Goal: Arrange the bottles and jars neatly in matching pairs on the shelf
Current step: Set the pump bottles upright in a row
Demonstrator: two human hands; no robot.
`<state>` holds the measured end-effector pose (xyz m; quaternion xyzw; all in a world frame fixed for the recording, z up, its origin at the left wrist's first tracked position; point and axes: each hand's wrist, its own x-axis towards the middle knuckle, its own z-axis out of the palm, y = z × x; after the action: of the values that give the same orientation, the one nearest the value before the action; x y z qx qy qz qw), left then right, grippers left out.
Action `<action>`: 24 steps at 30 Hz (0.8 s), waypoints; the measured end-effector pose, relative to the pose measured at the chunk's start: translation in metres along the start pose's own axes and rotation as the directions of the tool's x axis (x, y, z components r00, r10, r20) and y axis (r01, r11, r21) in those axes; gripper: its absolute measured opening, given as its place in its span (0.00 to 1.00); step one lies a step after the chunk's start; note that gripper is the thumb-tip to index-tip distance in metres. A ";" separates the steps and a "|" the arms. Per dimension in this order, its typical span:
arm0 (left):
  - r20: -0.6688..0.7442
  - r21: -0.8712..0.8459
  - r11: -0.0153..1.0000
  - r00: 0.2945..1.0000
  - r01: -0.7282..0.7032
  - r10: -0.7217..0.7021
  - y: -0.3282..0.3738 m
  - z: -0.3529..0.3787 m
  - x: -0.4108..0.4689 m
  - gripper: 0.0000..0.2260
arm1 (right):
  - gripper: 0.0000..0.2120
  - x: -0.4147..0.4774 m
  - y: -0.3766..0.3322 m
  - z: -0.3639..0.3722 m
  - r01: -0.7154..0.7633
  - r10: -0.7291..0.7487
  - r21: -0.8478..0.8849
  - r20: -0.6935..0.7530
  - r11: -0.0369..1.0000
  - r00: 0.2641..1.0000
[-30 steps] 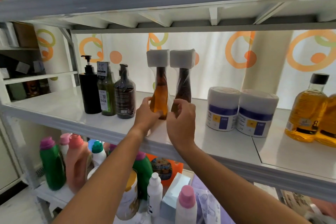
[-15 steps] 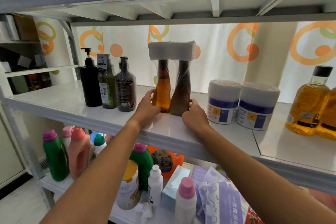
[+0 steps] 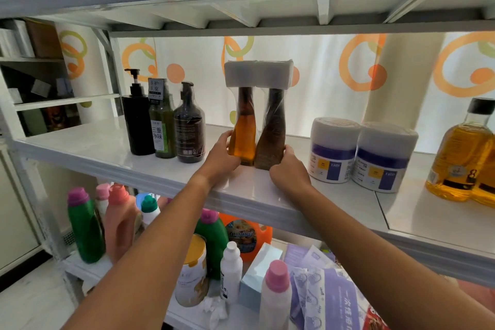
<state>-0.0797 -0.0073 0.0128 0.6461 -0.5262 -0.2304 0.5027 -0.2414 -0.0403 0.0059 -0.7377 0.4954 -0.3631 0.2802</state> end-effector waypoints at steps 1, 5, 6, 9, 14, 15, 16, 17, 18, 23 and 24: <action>-0.005 -0.004 1.000 1.000 0.000 0.000 0.000 0.000 0.000 0.32 | 0.28 0.000 0.000 0.001 0.000 0.000 -0.004 -0.001 1.000 1.000; -0.028 -0.019 1.000 1.000 0.012 -0.013 0.001 0.001 0.004 0.33 | 0.28 0.000 0.001 0.001 -0.004 0.005 0.010 -0.011 1.000 1.000; -0.010 0.003 1.000 1.000 0.013 -0.013 0.002 0.000 0.007 0.35 | 0.28 0.001 0.001 0.001 -0.007 0.007 0.015 -0.016 1.000 1.000; 0.128 0.033 0.998 0.991 0.045 -0.049 0.005 -0.009 0.019 0.41 | 0.28 0.003 0.002 0.003 -0.018 0.019 0.028 -0.027 0.999 0.999; 0.188 0.014 0.995 0.977 0.099 -0.100 0.005 -0.014 0.032 0.44 | 0.29 0.007 0.003 0.004 -0.035 0.037 0.073 -0.031 0.997 0.999; 0.166 0.014 0.995 0.981 0.103 -0.104 0.004 -0.014 0.033 0.45 | 0.29 0.007 0.003 0.004 -0.037 0.040 0.078 -0.030 0.996 0.999; 0.142 0.017 0.995 0.984 0.103 -0.104 0.002 -0.015 0.033 0.45 | 0.29 0.008 0.004 0.005 -0.037 0.039 0.082 -0.027 0.996 0.999; 0.113 0.029 0.995 0.989 0.095 -0.098 0.001 -0.014 0.033 0.45 | 0.29 0.008 0.004 0.005 -0.035 0.037 0.087 -0.024 0.996 0.999; 0.065 0.051 0.996 0.995 0.076 -0.080 0.001 -0.013 0.032 0.45 | 0.29 0.008 0.004 0.005 -0.033 0.035 0.091 -0.022 0.995 0.999; -0.097 0.168 0.986 0.995 0.014 0.002 -0.009 -0.003 0.023 0.47 | 0.27 0.008 0.004 0.005 -0.025 0.027 0.094 -0.026 0.995 0.999; -0.079 0.178 0.984 0.997 0.009 0.005 -0.009 -0.001 0.020 0.46 | 0.27 0.007 0.004 0.005 -0.021 0.023 0.097 -0.027 0.995 0.999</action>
<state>-0.0683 -0.0253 0.0100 0.6977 -0.5236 -0.1572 0.4630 -0.2375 -0.0482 0.0021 -0.7125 0.4892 -0.3940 0.3127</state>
